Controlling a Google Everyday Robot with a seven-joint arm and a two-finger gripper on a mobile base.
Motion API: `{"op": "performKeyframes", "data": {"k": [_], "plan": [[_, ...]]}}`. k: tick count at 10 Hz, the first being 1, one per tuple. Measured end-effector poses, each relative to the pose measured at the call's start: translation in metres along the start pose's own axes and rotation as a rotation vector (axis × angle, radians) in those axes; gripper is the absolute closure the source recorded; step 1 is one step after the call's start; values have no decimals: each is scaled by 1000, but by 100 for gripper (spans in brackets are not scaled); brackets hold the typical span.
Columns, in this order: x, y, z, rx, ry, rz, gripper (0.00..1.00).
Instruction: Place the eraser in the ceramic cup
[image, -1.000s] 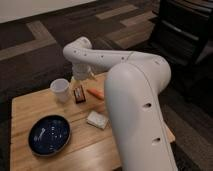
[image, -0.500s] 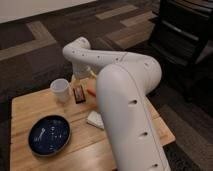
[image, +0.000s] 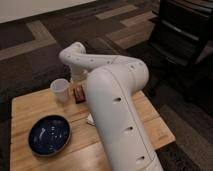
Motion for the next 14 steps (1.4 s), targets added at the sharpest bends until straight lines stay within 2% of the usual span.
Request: {"op": "performKeyframes", "data": {"k": [2, 4, 6, 8, 11, 13, 14], "plan": [[-9, 9, 4, 7, -1, -8, 20], [-21, 13, 3, -5, -24, -16, 20], [-24, 19, 6, -57, -31, -21, 20], [-24, 18, 10, -85, -35, -20, 21], [-22, 14, 13, -100, -43, -19, 64], [-21, 12, 10, -95, -52, -26, 92], [-21, 11, 5, -86, -62, -33, 100]]}}
